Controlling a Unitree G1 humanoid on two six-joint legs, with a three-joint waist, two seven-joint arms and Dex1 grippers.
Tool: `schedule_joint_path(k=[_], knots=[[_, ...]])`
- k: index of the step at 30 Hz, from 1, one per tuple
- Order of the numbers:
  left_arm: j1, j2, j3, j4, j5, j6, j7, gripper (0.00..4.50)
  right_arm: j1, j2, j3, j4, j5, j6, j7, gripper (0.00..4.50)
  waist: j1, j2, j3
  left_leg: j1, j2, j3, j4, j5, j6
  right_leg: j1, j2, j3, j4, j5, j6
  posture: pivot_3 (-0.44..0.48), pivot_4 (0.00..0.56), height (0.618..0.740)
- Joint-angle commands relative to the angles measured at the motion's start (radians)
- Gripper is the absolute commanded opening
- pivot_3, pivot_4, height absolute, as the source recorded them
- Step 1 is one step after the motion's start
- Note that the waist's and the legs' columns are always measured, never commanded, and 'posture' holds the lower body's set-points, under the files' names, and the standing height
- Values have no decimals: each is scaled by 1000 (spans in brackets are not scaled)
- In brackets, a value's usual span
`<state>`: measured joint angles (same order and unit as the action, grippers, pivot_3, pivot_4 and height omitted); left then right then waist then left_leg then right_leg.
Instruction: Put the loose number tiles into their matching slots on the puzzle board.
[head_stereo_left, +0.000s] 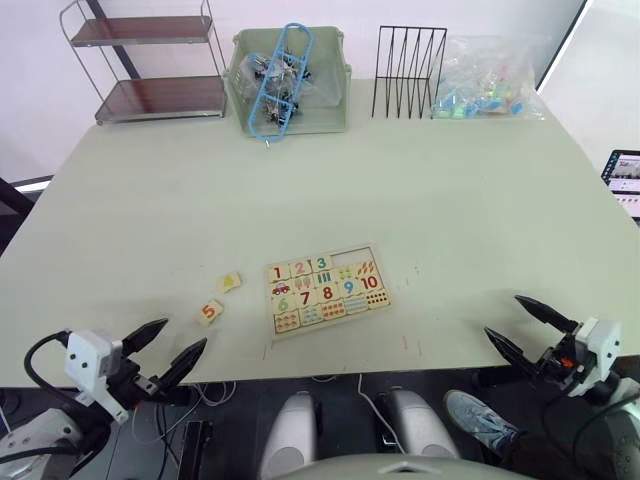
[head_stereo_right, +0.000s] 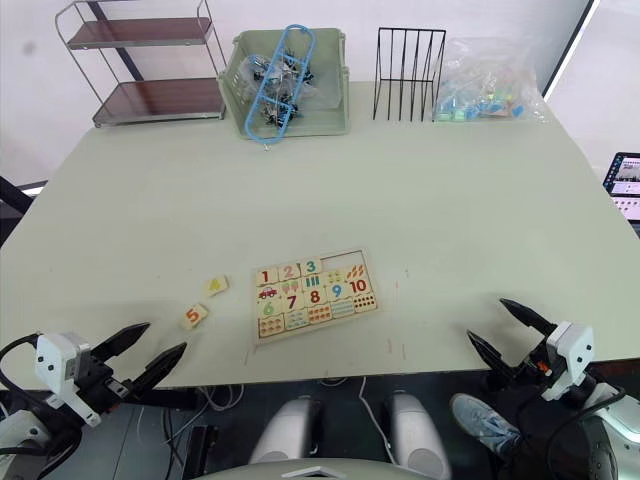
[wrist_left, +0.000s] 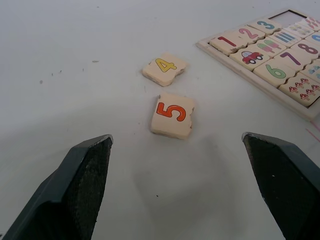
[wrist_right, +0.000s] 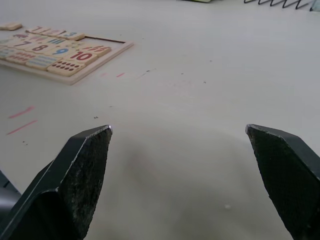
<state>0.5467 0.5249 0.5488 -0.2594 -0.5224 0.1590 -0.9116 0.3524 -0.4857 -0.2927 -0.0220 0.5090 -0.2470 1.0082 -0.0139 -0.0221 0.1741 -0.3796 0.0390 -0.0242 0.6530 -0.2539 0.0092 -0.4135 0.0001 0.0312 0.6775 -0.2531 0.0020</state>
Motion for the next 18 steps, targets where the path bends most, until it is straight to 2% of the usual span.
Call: schedule_joint_path(k=[1,18], knots=[[-10,21,4,2,3,-18,-5,4393,5,6,-14,-36,-1,-24,-14,4500,0,0,0,0,0,0,0,0,0,0,0,0,0,0,0,0,150,740],[-56,38,-1,73,-3,-56,-43,4393,-7,26,-4,-46,0,-24,-27,4500,0,0,0,0,0,0,0,0,0,0,0,0,0,0,0,0,150,740]])
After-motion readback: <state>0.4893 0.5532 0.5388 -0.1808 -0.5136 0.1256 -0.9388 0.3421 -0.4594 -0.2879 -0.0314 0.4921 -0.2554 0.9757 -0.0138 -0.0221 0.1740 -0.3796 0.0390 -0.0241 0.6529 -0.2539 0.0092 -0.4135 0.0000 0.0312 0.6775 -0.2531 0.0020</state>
